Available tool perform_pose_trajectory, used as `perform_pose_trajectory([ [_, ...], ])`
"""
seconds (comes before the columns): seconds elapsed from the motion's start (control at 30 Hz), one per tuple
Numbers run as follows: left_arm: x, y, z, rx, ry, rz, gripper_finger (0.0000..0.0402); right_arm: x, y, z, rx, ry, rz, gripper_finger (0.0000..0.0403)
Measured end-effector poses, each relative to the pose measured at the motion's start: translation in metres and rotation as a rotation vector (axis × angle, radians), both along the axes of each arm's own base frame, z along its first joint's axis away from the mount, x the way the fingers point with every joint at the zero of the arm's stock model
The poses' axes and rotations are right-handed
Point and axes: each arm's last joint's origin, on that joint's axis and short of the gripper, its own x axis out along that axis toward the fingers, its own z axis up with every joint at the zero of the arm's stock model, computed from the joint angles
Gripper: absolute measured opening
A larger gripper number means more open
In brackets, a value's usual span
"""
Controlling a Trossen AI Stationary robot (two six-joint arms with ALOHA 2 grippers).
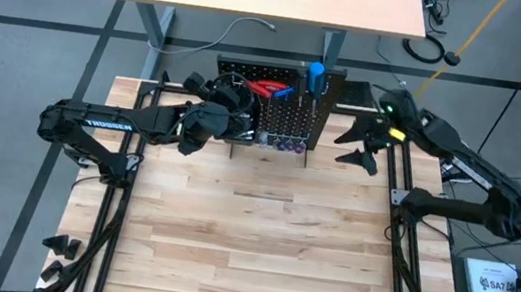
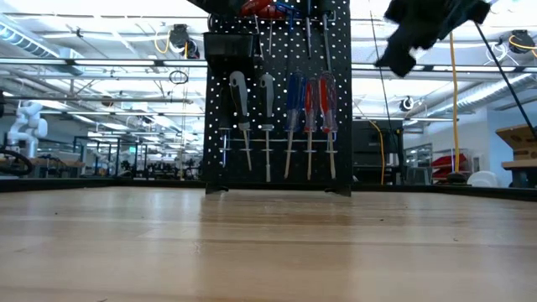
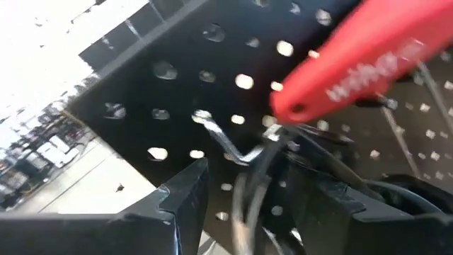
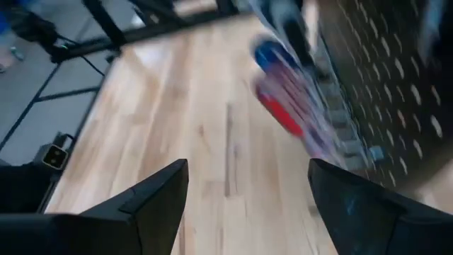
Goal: Hang tools onto peg board
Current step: Put the safety glass into the black bin on the pegboard
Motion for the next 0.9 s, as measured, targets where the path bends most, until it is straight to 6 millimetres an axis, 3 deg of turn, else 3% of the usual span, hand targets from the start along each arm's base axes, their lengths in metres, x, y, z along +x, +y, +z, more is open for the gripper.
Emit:
perform_pose_trajectory([
  [0.13,0.000,0.000,-0.003,-0.005,0.039,-0.018,0.0187,-0.002,0.023,0.017,-0.103,-0.189,0.071,0.0283],
  [0.27,0.000,0.000,-0.003,-0.001,0.057,-0.021,0.0187,0.007,0.041,0.032,-0.100,-0.374,0.140,0.0283],
  [0.67,0.001,-0.001,-0.004,0.033,0.197,-0.095,0.0187,0.066,0.081,0.035,-0.252,-0.608,0.456,0.0283],
  [0.9,0.001,-0.003,-0.004,0.051,0.249,-0.114,0.0187,0.093,0.090,0.030,-0.536,-0.688,0.327,0.0283],
])
